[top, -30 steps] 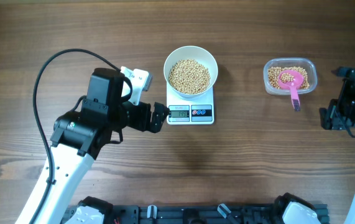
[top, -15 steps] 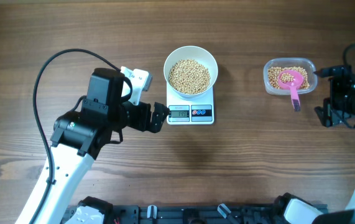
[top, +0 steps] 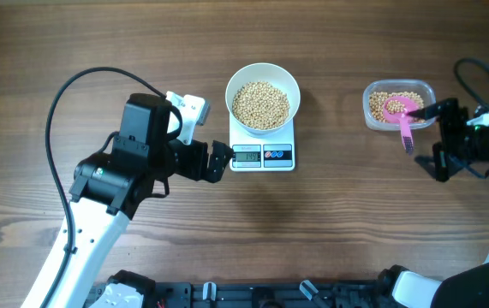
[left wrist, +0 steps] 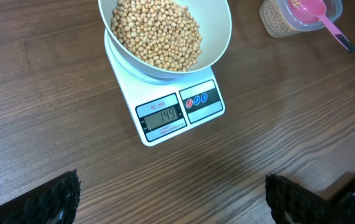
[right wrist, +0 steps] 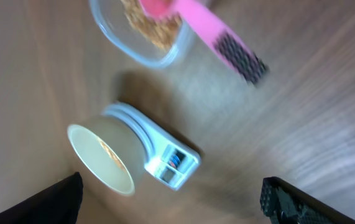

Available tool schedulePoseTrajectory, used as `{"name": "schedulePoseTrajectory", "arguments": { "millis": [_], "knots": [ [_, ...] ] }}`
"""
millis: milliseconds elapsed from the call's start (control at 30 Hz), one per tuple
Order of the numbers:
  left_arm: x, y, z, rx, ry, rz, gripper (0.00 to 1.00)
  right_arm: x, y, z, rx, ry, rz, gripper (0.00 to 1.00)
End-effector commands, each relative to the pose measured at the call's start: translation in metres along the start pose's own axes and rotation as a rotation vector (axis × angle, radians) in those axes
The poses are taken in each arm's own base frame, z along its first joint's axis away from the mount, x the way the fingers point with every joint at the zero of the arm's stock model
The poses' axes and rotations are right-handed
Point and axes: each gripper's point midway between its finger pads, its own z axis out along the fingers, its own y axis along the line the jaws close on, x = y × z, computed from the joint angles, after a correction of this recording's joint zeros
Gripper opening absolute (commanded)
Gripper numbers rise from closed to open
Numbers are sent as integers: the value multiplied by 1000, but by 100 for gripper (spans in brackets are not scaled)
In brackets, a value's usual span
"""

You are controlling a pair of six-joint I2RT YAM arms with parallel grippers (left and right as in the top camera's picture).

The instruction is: Scoop item into bowl and weigh 150g on scale

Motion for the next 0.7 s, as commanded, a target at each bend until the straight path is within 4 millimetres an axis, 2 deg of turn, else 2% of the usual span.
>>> {"name": "schedulePoseTrajectory", "arguments": {
  "millis": [0, 200, 367, 433, 667],
  "knots": [
    [-2, 0, -2, 6, -10, -7, 100, 9, -3, 2, 12, 45, -72, 94],
    [-2, 0, -2, 6, -10, -7, 100, 1, -3, 2, 20, 5, -115, 93],
    [-2, 0, -2, 6, -10, -7, 100, -20, -33, -2, 199, -110, -134, 92],
    [-2, 0, -2, 6, -10, -7, 100, -27, -38, -4, 234, -144, -139, 92],
    [-2, 0, -2, 6, -10, -7, 100, -38, -33, -6, 238, -187, -247, 92]
  ]
}}
